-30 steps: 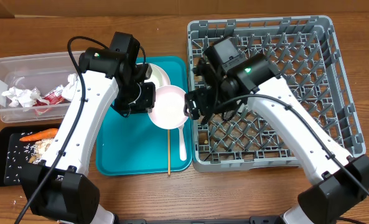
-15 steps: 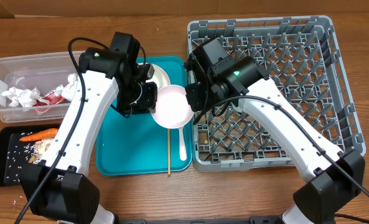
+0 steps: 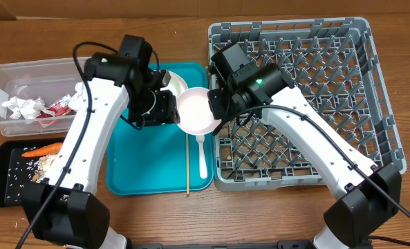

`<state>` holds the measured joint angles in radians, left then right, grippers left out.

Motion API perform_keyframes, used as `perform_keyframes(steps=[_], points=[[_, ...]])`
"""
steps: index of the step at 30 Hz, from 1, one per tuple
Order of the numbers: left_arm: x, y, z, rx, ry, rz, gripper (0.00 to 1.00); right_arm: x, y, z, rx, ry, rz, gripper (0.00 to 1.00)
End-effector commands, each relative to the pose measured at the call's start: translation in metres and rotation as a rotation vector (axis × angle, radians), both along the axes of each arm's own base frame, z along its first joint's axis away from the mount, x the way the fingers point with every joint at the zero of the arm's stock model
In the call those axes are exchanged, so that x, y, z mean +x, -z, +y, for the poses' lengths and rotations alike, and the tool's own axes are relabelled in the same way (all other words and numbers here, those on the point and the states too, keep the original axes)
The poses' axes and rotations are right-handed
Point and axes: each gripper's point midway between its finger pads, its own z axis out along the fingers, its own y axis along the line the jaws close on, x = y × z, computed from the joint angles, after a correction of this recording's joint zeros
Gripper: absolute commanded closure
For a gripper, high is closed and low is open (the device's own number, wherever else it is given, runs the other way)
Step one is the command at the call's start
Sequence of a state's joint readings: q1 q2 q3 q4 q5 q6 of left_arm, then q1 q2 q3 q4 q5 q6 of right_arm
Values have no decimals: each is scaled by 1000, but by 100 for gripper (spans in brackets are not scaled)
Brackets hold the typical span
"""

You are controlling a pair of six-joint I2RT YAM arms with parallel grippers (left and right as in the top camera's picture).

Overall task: Sort waste into correct bins and load items into the dishwasher
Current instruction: 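Lift the pink bowl toward the right gripper and grasp it with the right gripper, then carry the pink bowl with the right gripper and set it upside down in the rack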

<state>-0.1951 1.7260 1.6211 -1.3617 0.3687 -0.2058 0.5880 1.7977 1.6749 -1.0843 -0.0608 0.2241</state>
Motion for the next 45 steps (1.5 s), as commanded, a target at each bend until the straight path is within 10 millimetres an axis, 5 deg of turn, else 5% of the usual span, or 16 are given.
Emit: perform_keyframes(steps=[1, 6, 8, 16, 20, 23, 31, 36, 45], points=[[20, -17, 28, 2, -64, -70, 46, 21, -13, -9, -6, 64, -92, 96], [33, -24, 63, 3, -168, -98, 41, 43, -25, -6, 37, 75, -179, 96], [35, -24, 72, 4, -192, -98, 0, 58, -31, -14, 13, 115, -246, 96], [35, -24, 77, 5, -206, -98, 0, 115, -95, -99, -346, 534, -697, 96], [35, -24, 77, 5, -206, -98, 0, 117, -125, -135, -433, 803, -858, 96], [36, -24, 77, 5, -206, -98, 0, 114, -130, -151, -484, 922, -913, 96], [35, -24, 77, 5, -205, -98, 0, 116, -111, -155, -733, 1046, -1023, 96], [35, -24, 77, 5, -205, -98, 0, 133, -67, -145, -966, 955, -984, 96], [36, -24, 77, 5, -205, -99, 0, 148, -13, -143, -1113, 835, -902, 96]])
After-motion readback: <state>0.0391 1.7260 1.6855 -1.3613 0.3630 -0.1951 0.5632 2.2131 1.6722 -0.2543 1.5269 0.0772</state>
